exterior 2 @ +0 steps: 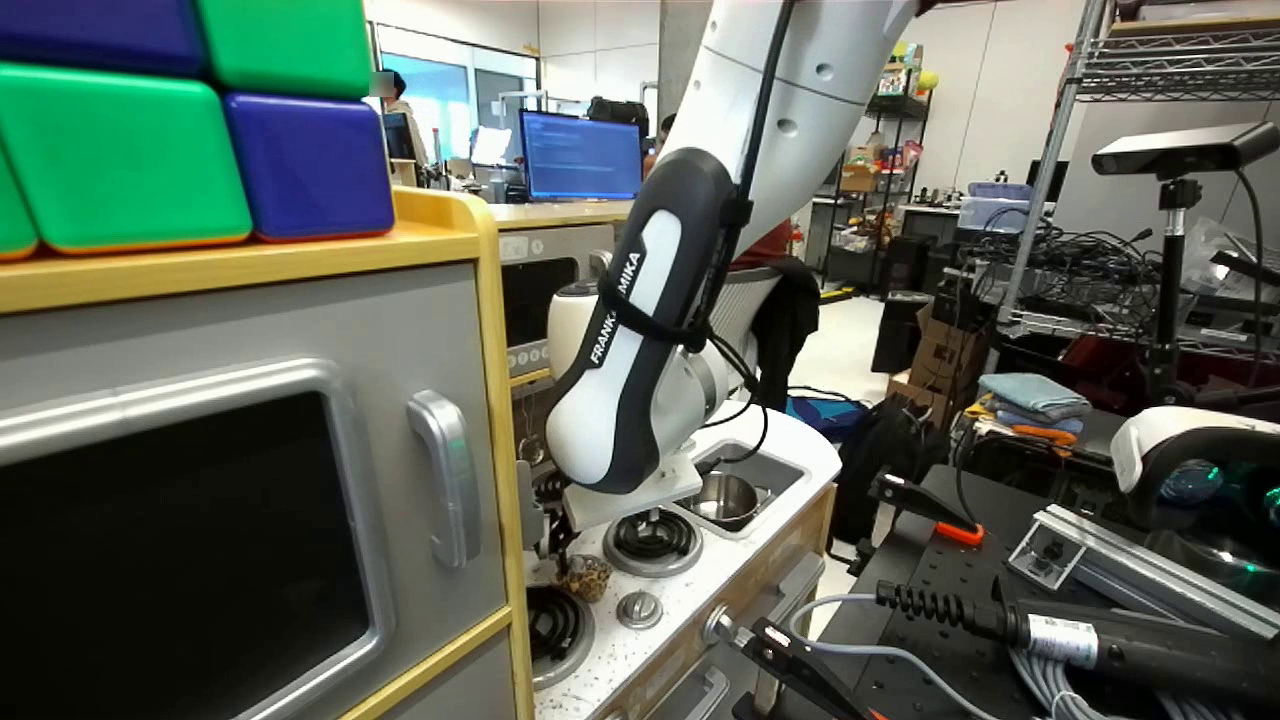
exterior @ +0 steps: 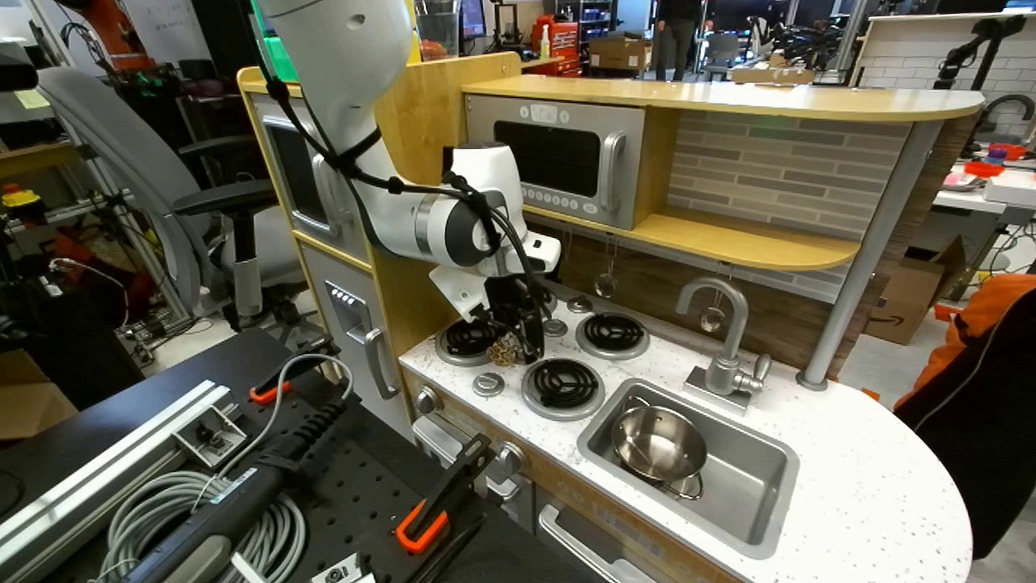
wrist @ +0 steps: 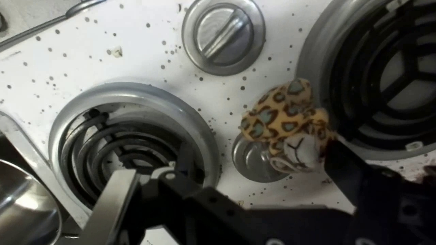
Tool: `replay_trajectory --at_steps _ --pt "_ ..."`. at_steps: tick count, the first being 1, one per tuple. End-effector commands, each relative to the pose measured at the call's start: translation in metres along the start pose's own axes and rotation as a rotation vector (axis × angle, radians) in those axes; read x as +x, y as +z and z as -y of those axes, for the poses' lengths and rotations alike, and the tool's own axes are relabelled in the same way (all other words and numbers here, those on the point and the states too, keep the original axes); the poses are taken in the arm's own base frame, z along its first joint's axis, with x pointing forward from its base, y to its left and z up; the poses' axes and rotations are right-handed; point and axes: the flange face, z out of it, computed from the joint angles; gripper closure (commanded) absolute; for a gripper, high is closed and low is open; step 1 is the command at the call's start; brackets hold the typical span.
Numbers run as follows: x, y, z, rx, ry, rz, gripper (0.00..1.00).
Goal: Put the toy into the silver pot.
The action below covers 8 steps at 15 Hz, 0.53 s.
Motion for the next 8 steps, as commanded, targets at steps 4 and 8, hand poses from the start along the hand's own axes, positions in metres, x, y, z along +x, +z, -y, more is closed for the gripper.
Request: replay_trajectory --at_steps 4,8 --pt "0.019 0.001 0.013 0.055 0.068 -0.009 0.48" --pt "0.029 -0.009 0.015 0.108 0.156 0.058 0.79"
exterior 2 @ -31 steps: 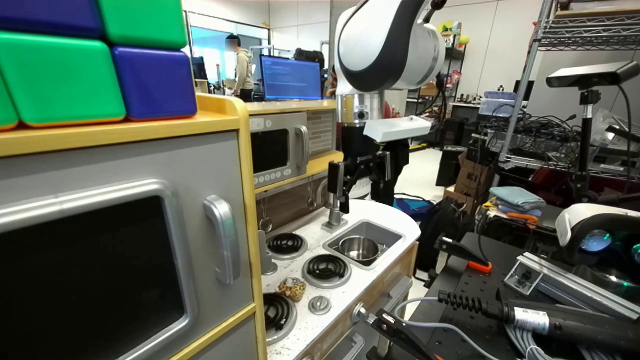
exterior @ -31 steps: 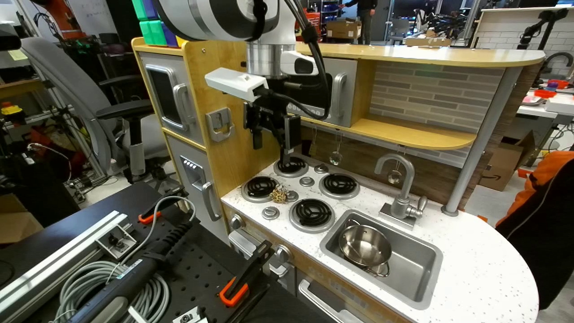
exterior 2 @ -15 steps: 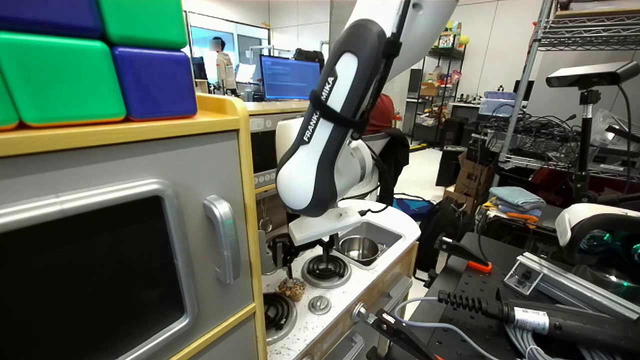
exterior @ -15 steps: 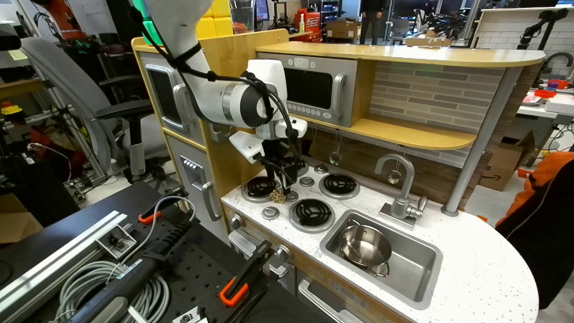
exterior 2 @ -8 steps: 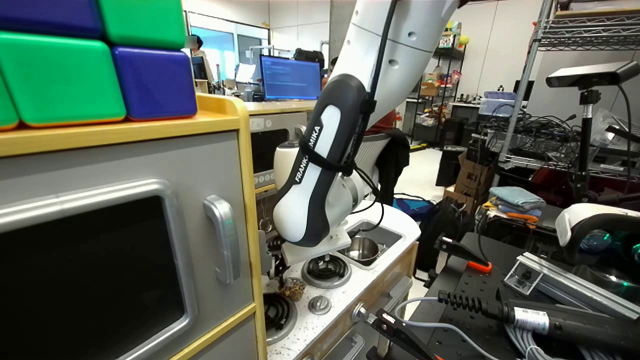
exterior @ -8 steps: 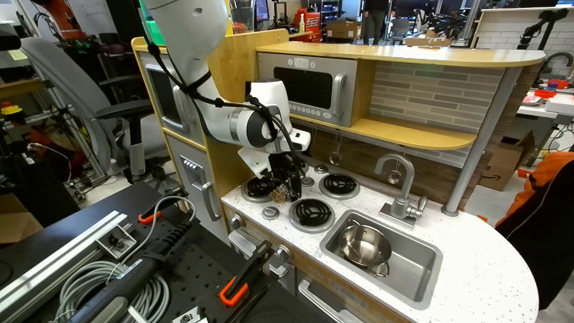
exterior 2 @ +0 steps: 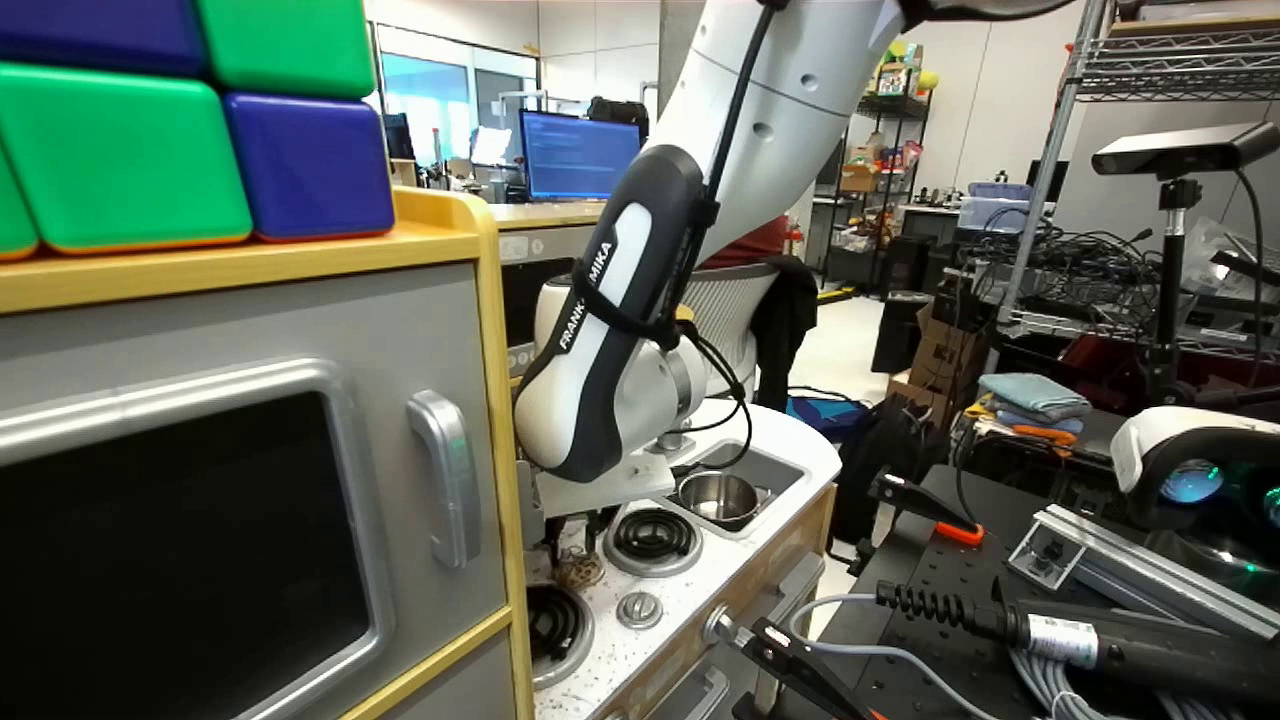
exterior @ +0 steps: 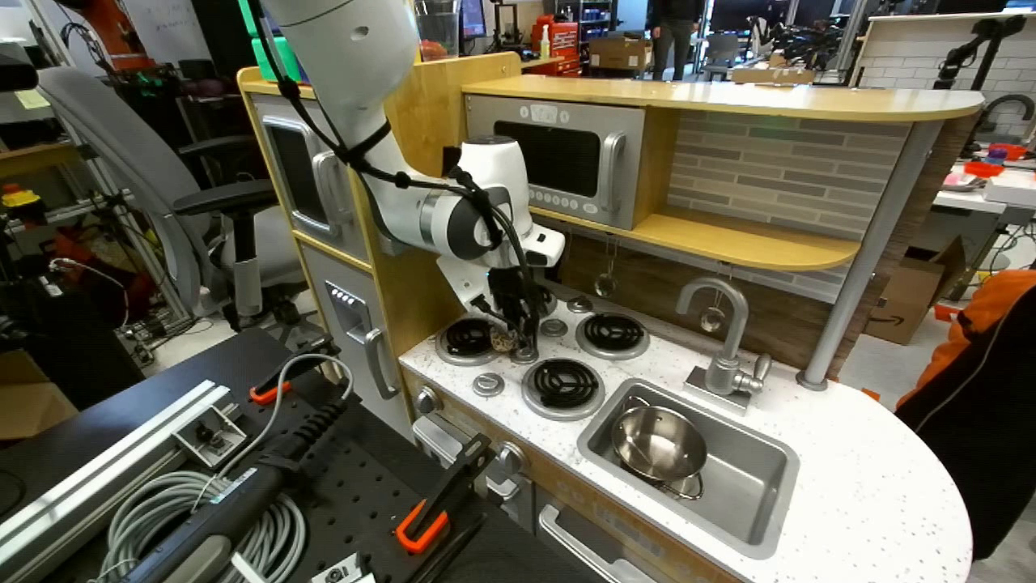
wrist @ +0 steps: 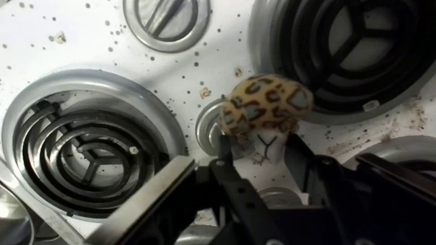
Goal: Put the toy into the silver pot.
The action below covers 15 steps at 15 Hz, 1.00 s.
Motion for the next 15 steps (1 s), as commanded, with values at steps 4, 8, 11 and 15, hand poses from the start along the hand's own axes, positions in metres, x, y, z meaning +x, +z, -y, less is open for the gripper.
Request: replay_trajectory --at_steps 4,8,11,15 --pt "0.017 -0.006 -0.004 0.075 0.175 0.198 1.0" --pt "0.023 -0.029 -0.038 0.068 0.18 0.22 1.0" --pt "0.048 -0.056 -0.1 0.004 0.237 0.109 0.98" --pt "0.097 -0.078 -0.189 -0.083 0.35 -0.103 0.98"
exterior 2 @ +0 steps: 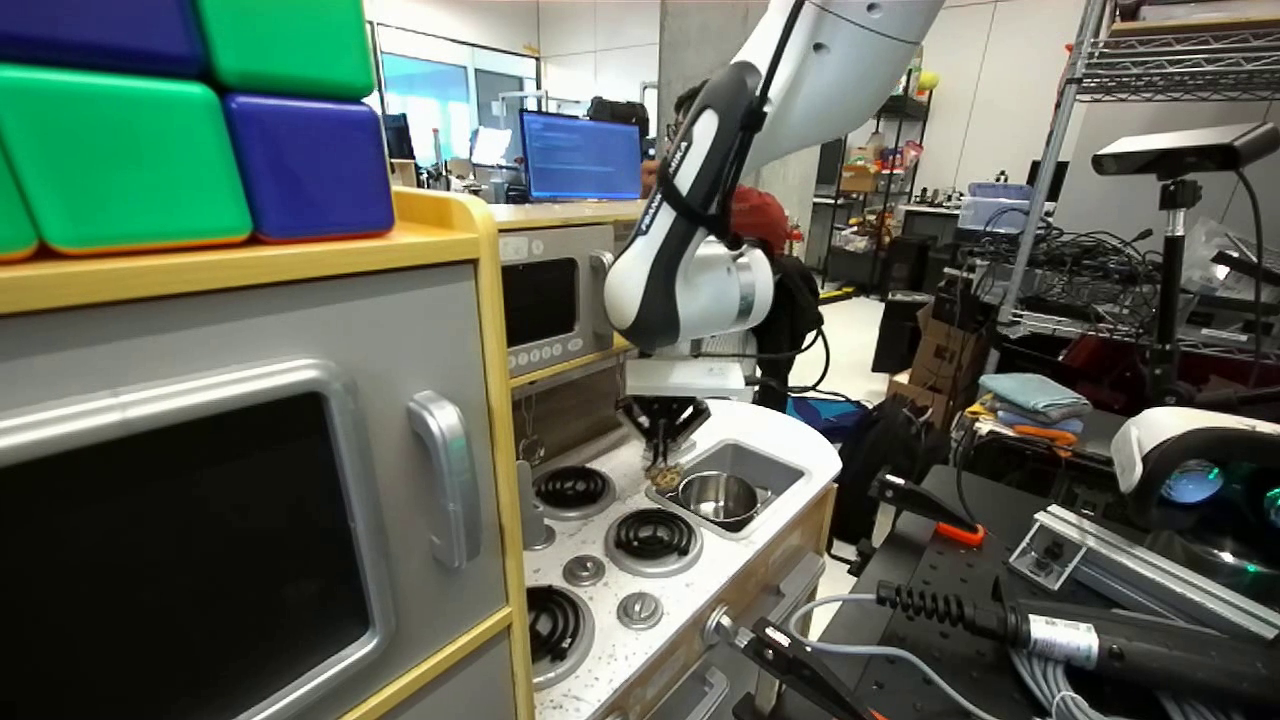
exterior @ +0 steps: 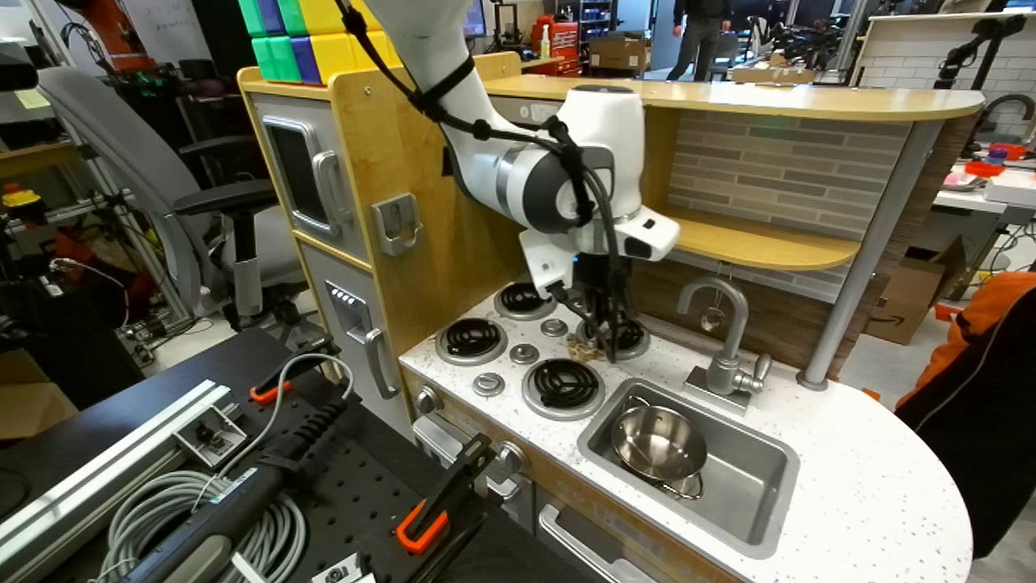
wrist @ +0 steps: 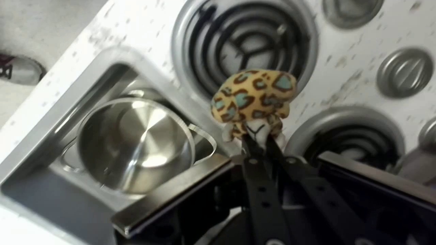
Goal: Put the toy into the silver pot.
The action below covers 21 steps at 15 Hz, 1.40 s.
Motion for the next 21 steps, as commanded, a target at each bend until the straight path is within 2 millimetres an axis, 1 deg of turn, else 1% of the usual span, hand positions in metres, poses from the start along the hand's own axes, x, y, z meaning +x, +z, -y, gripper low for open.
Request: replay_trajectory --at_steps 1,3,4,6,7,8,10,13,14,15,16,17,18,19,21 --pt "0.043 -0.013 -0.054 -0.059 0.098 -0.136 0.98" --pt "0.054 -0.009 -0.075 -0.115 0.147 -0.157 0.98" --pt "0.055 -0.006 -0.082 -0.131 0.157 -0.165 0.98" --pt "0.056 -0.001 -0.088 -0.142 0.18 -0.17 0.98" --pt "0.055 0.0 -0.088 -0.145 0.192 -0.166 0.68" --pt "0.054 0.003 -0.089 -0.15 0.202 -0.155 0.67" --pt "0.049 0.005 -0.087 -0.151 0.209 -0.146 0.53" --pt "0.038 -0.005 -0.083 -0.138 0.191 -0.129 0.32" --pt "0.032 -0.008 -0.084 -0.158 0.179 -0.091 0.24" --pt "0.015 -0.015 -0.088 -0.195 0.127 0.005 0.17" --pt "0.001 -0.019 -0.09 -0.197 0.076 0.03 0.08" --pt "-0.014 -0.026 -0.092 -0.209 0.029 0.065 0.02" --pt "-0.027 -0.034 -0.095 -0.222 -0.016 0.096 0.0" --pt "-0.04 -0.042 -0.098 -0.237 -0.062 0.126 0.0" --pt "-0.059 -0.059 -0.103 -0.271 -0.156 0.181 0.0"
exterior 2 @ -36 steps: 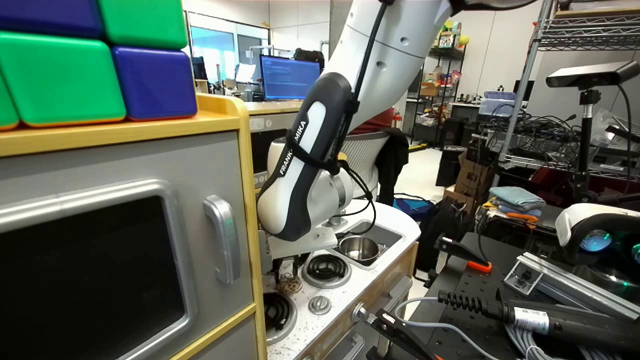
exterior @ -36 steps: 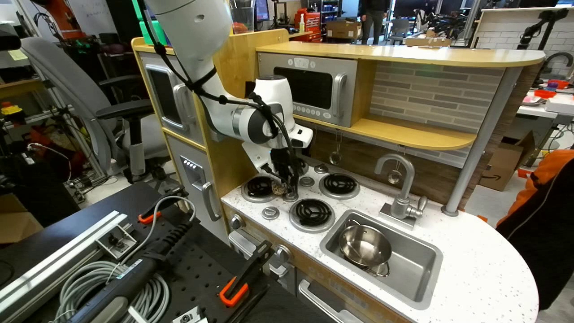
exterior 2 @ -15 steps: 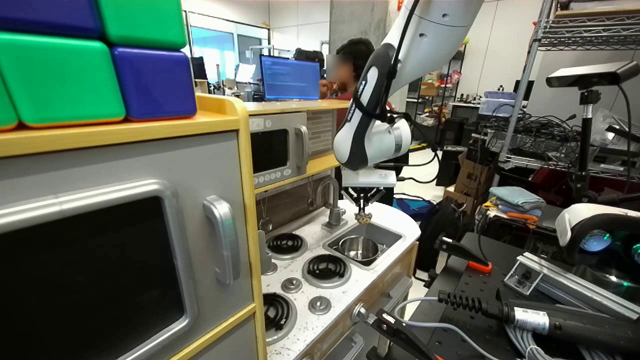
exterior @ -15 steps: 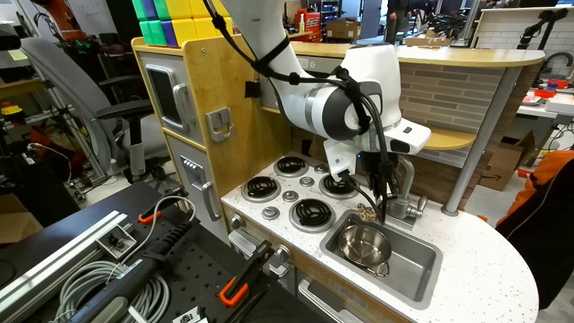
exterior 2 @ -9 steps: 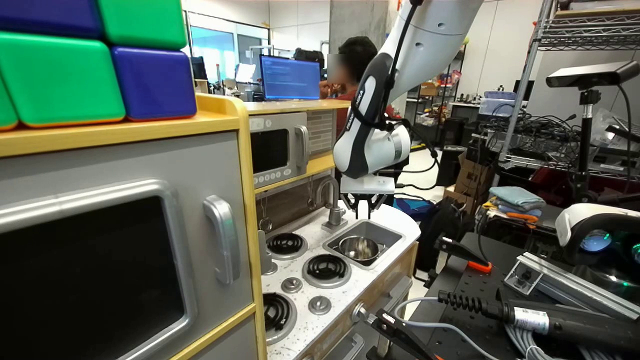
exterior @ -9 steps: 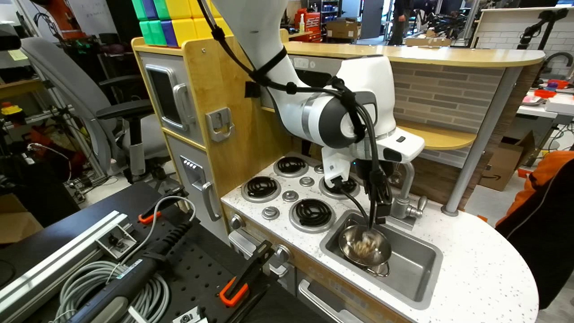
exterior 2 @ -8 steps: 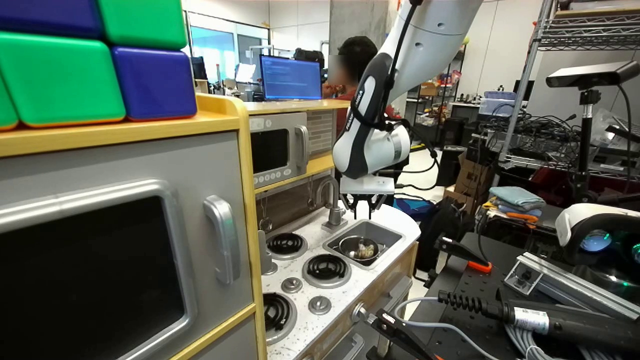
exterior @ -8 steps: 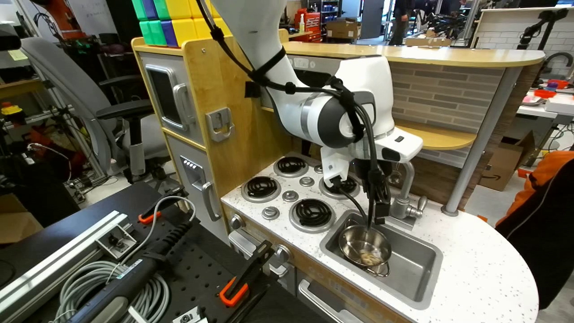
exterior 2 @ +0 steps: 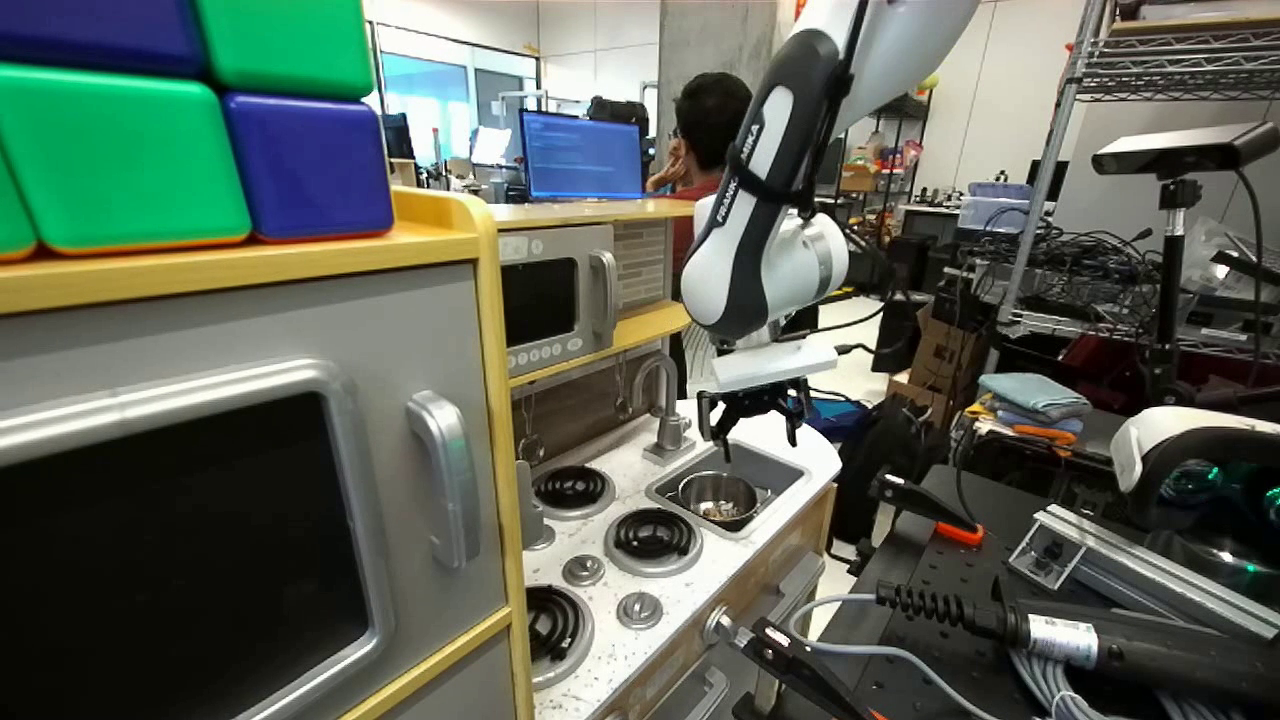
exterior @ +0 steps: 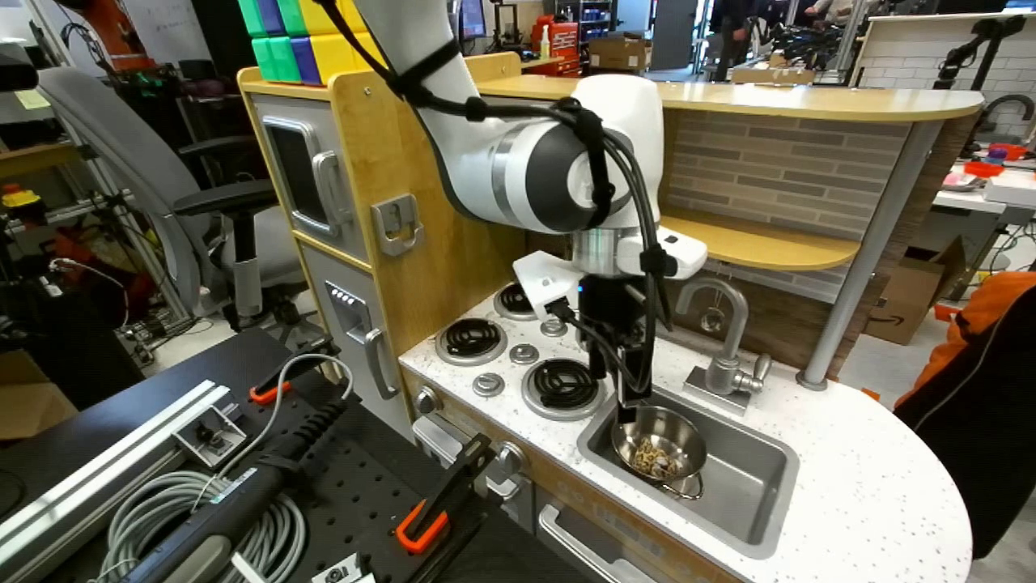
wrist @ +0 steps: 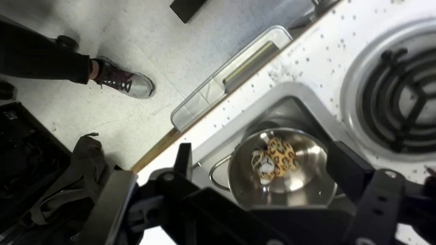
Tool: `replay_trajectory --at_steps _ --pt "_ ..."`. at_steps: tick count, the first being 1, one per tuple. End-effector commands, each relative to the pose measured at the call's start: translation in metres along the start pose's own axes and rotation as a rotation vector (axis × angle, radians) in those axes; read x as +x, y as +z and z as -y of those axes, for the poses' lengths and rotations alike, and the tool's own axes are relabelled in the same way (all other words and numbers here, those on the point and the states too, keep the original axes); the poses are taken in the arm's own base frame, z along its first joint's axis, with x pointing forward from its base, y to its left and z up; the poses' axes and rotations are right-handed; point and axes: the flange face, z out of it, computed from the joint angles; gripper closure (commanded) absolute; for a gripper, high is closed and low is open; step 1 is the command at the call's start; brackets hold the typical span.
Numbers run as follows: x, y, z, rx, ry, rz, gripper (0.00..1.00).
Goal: Put the toy into the silver pot.
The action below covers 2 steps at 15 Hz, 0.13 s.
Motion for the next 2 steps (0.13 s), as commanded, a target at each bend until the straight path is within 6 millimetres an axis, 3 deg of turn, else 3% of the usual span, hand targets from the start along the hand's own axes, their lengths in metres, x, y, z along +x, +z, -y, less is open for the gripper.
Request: replay_trajectory --at_steps 1,2 --pt "-0.0108 -0.0066 -0.0039 -0.017 -0.045 0.026 0.0" --pt "-0.0207 -0.0145 -0.0077 -0.025 -0.074 0.044 0.0"
